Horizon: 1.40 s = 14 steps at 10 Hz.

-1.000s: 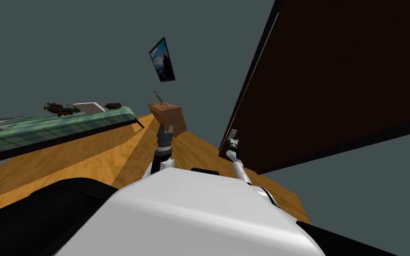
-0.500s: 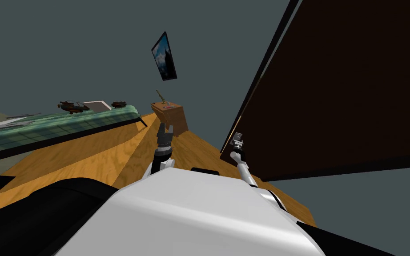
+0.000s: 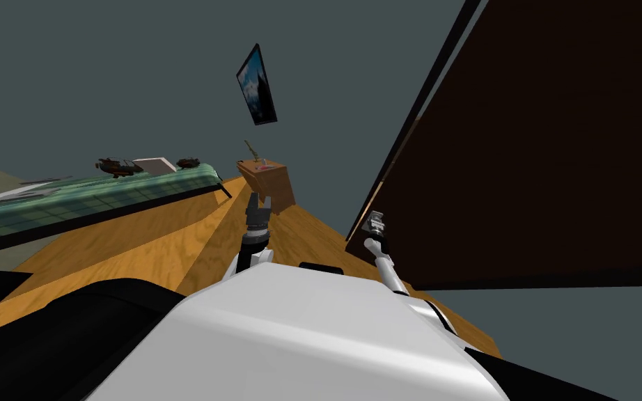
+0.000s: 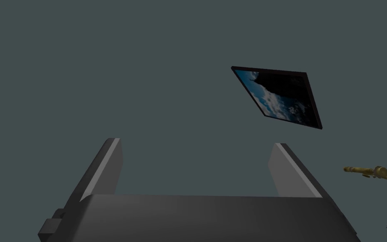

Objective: Pull the door open

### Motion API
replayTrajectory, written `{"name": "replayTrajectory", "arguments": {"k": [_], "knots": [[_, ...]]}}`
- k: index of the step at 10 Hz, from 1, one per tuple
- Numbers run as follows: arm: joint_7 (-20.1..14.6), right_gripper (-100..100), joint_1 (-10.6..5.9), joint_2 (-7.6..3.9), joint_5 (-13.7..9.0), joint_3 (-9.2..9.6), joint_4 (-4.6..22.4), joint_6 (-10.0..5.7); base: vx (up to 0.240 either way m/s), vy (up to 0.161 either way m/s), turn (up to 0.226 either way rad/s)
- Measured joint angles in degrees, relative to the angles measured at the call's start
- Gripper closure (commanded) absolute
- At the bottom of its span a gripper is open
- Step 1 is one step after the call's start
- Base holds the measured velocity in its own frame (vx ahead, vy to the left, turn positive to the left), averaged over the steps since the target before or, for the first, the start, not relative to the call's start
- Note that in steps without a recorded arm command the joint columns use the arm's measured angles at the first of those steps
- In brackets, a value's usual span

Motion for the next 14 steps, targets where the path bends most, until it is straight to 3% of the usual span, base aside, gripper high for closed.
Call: {"name": "replayTrajectory", "arguments": {"k": [4,6,11,14], "knots": [[0.0,100,0.08,0.09,0.0,0.11,0.1,0.14,-0.044,-0.009,0.036],[-1.1,100,0.29,-1.07,-0.2,0.79,-0.4,0.02,-0.233,-0.076,0.173],[-5.4,100,2.24,-4.04,-1.1,4.67,-1.7,0.83,-0.246,-0.074,0.220],[-7.8,100,2.97,-5.83,-1.6,6.71,-2.8,1.13,-0.202,-0.044,0.104]]}}
